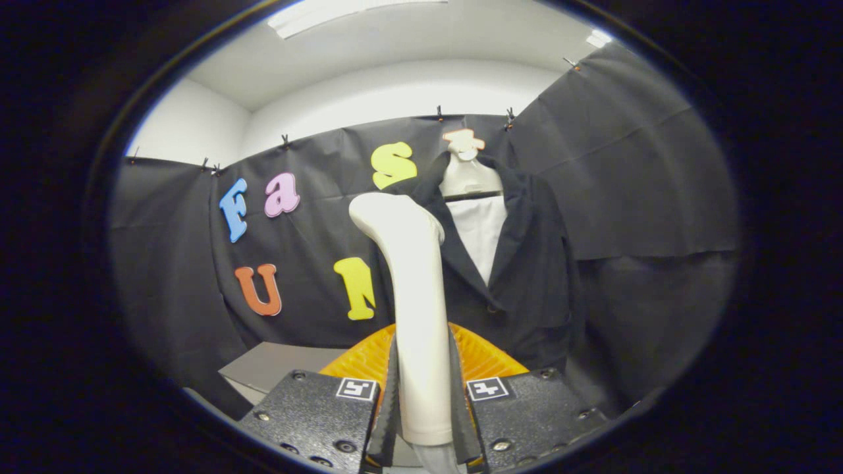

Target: Iron the clothes twice with a garment steamer, once on the left side and once on the right side.

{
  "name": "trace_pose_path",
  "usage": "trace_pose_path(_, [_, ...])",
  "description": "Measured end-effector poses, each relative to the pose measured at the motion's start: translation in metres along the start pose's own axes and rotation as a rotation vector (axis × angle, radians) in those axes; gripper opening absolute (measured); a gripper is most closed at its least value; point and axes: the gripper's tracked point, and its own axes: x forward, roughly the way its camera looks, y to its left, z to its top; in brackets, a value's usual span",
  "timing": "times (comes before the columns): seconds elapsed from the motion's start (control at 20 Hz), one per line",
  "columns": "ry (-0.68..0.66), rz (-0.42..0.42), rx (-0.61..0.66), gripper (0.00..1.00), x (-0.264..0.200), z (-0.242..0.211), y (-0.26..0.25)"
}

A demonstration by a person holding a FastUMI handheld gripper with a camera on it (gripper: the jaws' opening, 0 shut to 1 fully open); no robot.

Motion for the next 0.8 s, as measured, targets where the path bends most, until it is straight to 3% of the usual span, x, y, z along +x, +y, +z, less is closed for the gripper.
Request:
trace_pose_path(0.4, [-0.024,-0.034,-0.044,0.37,0.056,0.024,-0.022])
trace_pose_path(0.8, [0.041,-0.022,-0.088,0.37,0.086,-0.014,-0.025])
